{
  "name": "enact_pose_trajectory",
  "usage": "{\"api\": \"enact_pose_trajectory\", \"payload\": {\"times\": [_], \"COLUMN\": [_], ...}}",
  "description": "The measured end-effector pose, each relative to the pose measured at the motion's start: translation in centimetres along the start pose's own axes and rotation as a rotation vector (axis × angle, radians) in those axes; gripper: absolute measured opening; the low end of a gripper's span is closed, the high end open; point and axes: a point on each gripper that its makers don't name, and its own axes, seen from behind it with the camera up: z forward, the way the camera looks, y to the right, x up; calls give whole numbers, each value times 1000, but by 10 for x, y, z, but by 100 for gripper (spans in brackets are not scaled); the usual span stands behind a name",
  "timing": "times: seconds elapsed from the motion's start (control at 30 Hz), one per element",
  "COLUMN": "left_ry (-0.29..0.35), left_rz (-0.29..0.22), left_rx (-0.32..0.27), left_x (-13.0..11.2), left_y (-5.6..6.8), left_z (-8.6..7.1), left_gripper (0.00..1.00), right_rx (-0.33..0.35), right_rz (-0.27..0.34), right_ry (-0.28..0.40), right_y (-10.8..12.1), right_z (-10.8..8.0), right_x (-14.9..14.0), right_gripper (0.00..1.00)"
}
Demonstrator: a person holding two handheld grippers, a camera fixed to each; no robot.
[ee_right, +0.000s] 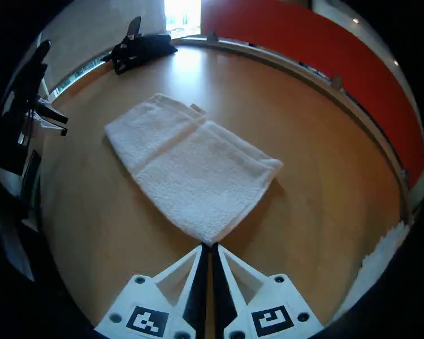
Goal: Fold towel
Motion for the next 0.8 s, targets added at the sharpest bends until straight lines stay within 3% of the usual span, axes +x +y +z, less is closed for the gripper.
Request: {"api": "enact_pose_trajectory", "payload": {"times": [0.8], "left_ry": [26], "left_rz": [4], "left_rx": [-2], "left_x": [15], "left_y": [6], "left_z": [-1], "left_gripper": [94], "right_rx": [-99], "right_rz": [-51], "right_ry": [112], "right_y": [26], "right_z": [-72], "right_x": [62], "right_gripper": [4]}}
